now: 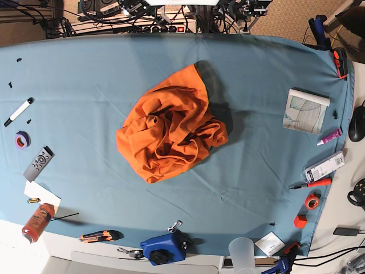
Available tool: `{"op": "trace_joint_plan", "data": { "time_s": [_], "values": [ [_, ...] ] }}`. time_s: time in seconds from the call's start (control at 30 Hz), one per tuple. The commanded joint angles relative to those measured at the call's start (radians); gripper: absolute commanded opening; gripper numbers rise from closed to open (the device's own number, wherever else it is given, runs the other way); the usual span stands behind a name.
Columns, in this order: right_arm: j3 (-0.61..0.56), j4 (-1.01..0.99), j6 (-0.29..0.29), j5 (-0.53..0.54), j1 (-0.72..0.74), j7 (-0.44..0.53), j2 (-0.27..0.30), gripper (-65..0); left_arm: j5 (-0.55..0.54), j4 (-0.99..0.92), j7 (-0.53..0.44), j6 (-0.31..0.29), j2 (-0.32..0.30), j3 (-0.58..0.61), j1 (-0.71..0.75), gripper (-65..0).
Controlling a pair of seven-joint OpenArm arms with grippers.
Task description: Layout the t-shirt on the table in an organized manner, then fold the t-shirt properly
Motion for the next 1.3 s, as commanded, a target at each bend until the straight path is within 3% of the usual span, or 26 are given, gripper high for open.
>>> {"op": "trace_joint_plan", "data": {
  "time_s": [0.0,1.27],
  "values": [
    [-0.001,0.007,0.010,0.006,-0.003,-0.005,0.001,-65.0,-0.006,0.010,-0.008,-0.006,0.003,0.000,0.002,-65.0],
    [-0.001,0.021,0.010,0.006,-0.014,-0.020,0.015,-65.0,-0.005,0.013,-0.007,-0.006,-0.007,0.000,0.016,-65.0]
  ]
}}
